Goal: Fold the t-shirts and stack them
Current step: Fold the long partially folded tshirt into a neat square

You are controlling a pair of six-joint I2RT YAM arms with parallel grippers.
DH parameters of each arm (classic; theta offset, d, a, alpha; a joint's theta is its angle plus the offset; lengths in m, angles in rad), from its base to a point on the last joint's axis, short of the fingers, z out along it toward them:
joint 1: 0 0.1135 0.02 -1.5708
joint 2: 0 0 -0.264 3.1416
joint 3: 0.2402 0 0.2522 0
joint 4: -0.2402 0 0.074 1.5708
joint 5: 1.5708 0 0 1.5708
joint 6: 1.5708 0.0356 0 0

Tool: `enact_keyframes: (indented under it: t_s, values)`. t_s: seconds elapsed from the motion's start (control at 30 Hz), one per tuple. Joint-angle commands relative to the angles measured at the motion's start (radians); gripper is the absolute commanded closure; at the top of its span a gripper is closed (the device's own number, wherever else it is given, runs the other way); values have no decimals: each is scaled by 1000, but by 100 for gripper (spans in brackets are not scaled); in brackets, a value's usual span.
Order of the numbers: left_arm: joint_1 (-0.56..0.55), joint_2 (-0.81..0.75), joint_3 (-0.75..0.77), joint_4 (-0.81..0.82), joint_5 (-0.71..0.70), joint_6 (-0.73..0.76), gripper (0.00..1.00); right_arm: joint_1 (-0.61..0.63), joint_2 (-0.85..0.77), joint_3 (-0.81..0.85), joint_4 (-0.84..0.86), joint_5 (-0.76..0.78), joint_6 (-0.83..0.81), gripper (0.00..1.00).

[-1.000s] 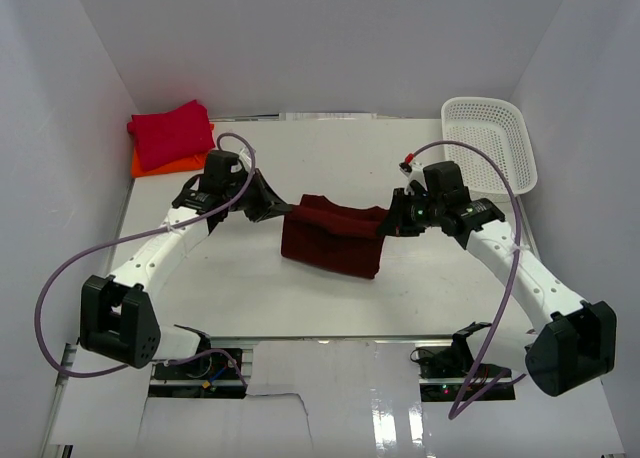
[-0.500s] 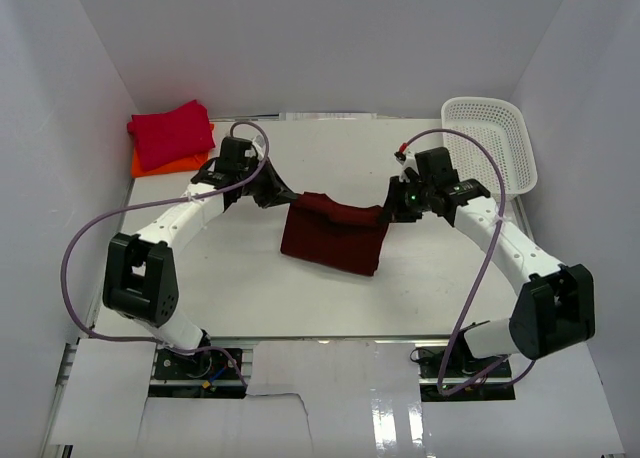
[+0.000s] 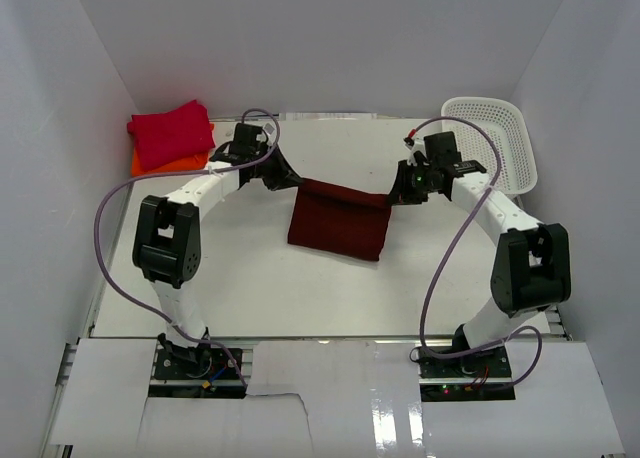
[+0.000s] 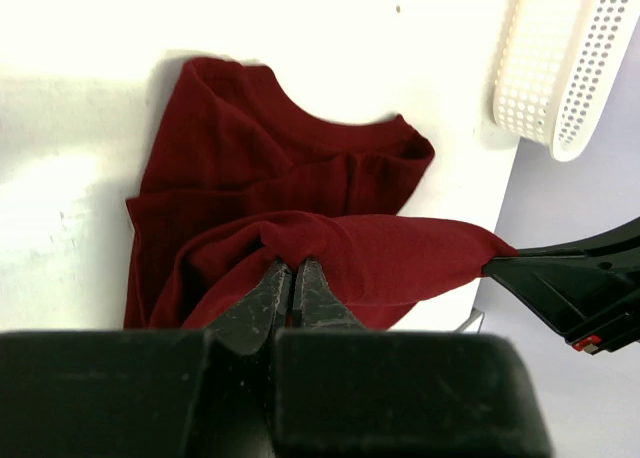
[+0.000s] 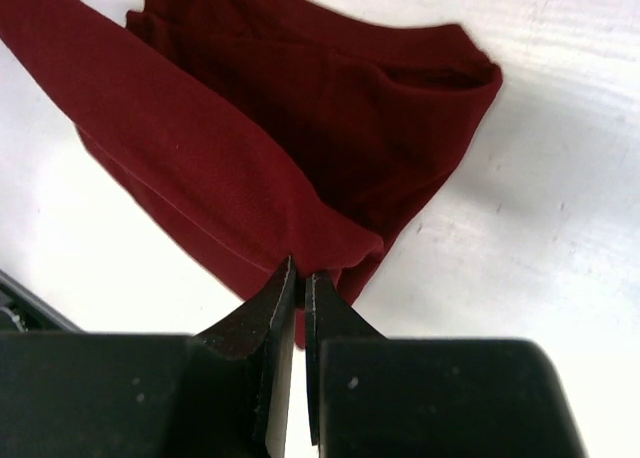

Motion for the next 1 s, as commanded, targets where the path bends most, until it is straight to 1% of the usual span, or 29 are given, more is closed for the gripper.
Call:
enact_keyframes:
  t_s: [0.0,0.13,0.37,0.53,0.6,0.67,0.7,0.73,0.77,0.8,0.83,0.87,0.9,0.93,0.97]
  values:
    - [14,26,62,41,-16,14,100,-23,58,58,68,-22,-28,92]
    - [12,98,100,56,-2,14,100,-30,150,87,100,-31,-28,92]
    - [14,206,152,107,8,0,100,-44,230,96,189,-27,-7,92]
    - [14,246,192,113,5,-3,100,-55,271,120,223,-18,-4,92]
    - [14,259,205,118,5,-6,100,-59,282,125,240,-5,3,90]
    - [12,270,215,127,18,-12,94,-63,290,127,257,-5,7,82]
    - [14,278,215,136,33,-22,80,-64,294,124,268,-4,15,78]
    - [14,278,212,147,36,-30,74,-66,296,121,281,-2,16,74]
    - [14,276,208,170,38,-39,71,-64,288,105,312,1,21,67]
    - [14,273,203,179,36,-55,68,-64,284,99,327,6,30,63]
    - [12,267,200,187,28,-59,61,-64,279,94,340,15,36,59]
    - [14,263,199,196,22,-62,58,-64,273,90,350,30,42,52]
    - [14,258,199,200,18,-70,57,-64,256,76,379,50,50,50]
    - [16,246,200,202,-2,-73,56,-64,248,71,392,58,50,43]
    - [16,238,200,205,-13,-78,55,-64,239,67,404,64,50,42]
